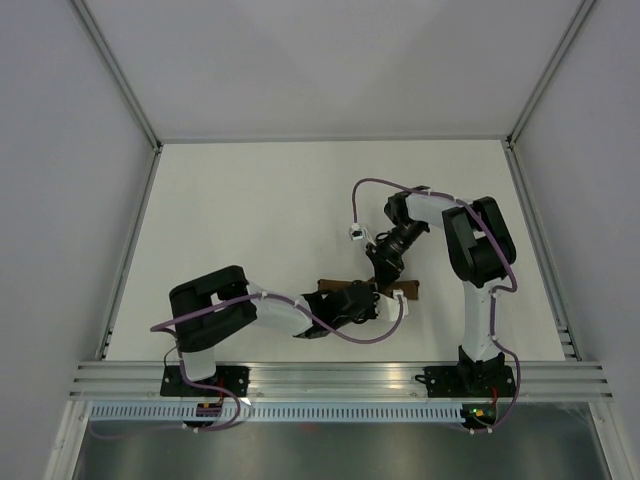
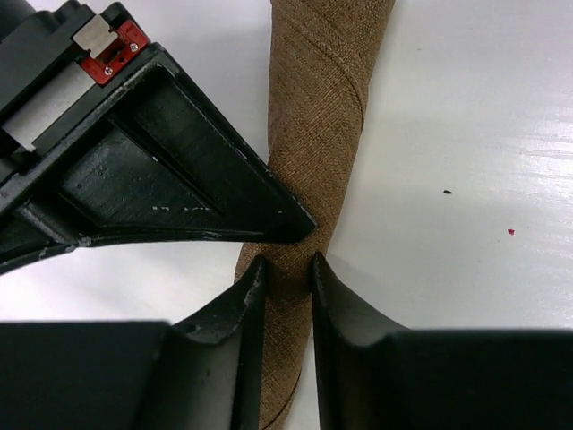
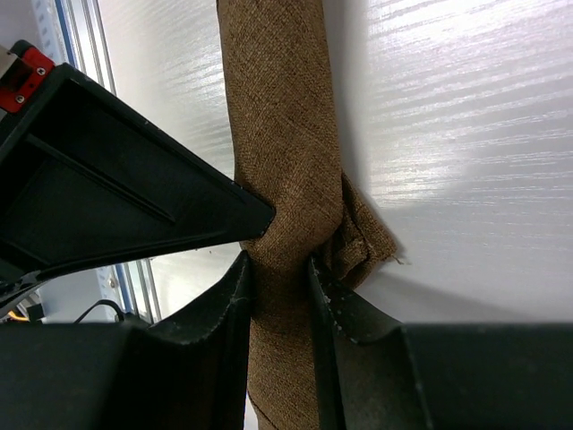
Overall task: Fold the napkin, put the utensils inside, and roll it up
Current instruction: Roll the napkin with the utensil
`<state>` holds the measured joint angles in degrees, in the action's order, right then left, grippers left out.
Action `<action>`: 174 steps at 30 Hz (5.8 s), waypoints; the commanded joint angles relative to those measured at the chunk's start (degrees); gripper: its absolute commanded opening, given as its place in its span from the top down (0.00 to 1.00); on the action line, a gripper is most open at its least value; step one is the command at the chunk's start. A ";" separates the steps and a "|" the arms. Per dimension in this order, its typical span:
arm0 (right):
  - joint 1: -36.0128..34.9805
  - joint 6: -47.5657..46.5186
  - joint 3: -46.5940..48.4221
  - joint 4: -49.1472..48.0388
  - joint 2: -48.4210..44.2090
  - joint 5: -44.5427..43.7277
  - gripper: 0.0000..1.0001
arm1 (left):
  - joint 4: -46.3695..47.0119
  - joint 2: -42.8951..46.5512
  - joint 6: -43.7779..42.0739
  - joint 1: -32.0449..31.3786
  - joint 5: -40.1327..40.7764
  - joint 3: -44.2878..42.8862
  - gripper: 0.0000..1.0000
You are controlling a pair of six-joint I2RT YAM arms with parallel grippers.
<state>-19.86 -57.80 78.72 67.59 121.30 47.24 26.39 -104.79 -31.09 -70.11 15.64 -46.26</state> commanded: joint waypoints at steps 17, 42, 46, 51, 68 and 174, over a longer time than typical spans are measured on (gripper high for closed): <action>3.24 15.68 0.21 -16.51 -10.54 -6.63 0.24 | -26.04 -5.07 12.98 8.76 -21.97 -10.52 0.92; 16.52 15.44 -23.07 -16.36 -38.50 -19.56 0.61 | -31.49 -13.86 32.91 11.92 -15.91 -17.98 0.89; 16.43 16.31 -22.91 -15.91 -36.14 -19.12 0.61 | -34.56 -15.00 36.97 11.92 -14.23 -21.32 0.89; 16.43 18.60 -22.12 -17.66 -30.87 -18.94 0.62 | -35.62 -16.58 41.36 12.01 -14.23 -24.22 0.88; 15.73 32.92 -9.56 -25.49 -12.15 -22.28 0.64 | -36.50 -22.56 53.32 12.10 -15.37 -33.98 0.85; 11.07 45.14 -1.29 -30.76 -4.57 -33.88 0.64 | -44.85 -23.09 68.00 21.59 -25.66 -50.33 0.63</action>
<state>-9.37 -12.43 80.27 34.33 115.77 17.69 -15.20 -126.50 34.83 -48.90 -10.41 -92.58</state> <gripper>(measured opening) 0.357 0.364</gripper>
